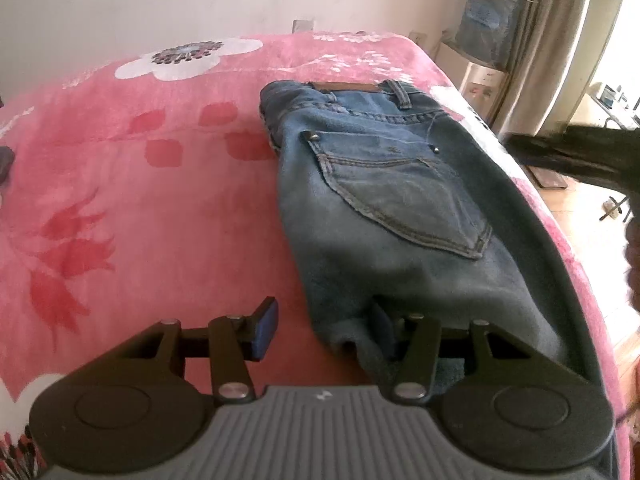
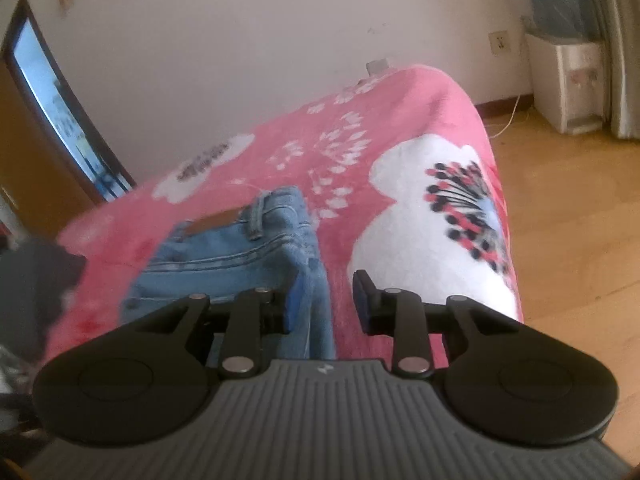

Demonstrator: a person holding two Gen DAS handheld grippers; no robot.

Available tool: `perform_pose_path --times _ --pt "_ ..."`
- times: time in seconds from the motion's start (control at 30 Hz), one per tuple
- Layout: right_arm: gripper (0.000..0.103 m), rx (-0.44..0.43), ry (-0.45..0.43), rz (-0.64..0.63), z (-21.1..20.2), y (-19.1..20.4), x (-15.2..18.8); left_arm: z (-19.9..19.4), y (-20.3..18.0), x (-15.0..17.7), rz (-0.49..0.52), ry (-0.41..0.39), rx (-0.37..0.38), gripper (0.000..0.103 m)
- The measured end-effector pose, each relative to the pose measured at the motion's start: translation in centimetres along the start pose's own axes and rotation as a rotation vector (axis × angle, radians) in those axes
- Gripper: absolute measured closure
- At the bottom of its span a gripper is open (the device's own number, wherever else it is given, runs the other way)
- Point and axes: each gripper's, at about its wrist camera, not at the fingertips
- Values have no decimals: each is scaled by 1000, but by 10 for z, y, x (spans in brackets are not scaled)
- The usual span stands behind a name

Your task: Fold clothes

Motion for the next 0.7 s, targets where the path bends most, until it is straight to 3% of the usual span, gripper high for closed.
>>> perform_pose_path --times 0.2,0.33,0.4,0.43,0.47,0.5,0.6,0.7 --pt "76 -56 29 -145 -79 52 36 0 -4 0 16 -20 -8 52" --pt "88 -125 97 -270 -89 81 61 -2 -5 2 21 -32 -13 52" --pt "89 -84 170 -310 -77 80 74 -3 -3 3 14 -33 -6 52" --pt "89 -12 206 -305 -70 70 79 -3 -1 3 9 -32 2 52" --pt "90 60 227 -271 -66 54 84 -3 1 3 3 -31 13 52" --pt "90 71 212 -171 -68 32 86 -3 4 2 -3 -30 25 52" --pt "89 -6 96 128 -91 -4 83 -3 14 2 -36 -23 66 51" --pt "88 26 49 219 -105 -7 86 -8 26 5 -74 -15 106 50"
Point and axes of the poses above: each gripper's, at about its wrist camera, not at the fingertips, and z roughly the way its jaws point, y to its left, x to its underside, and after that the axes turned 11 degrees about -x, right-handed
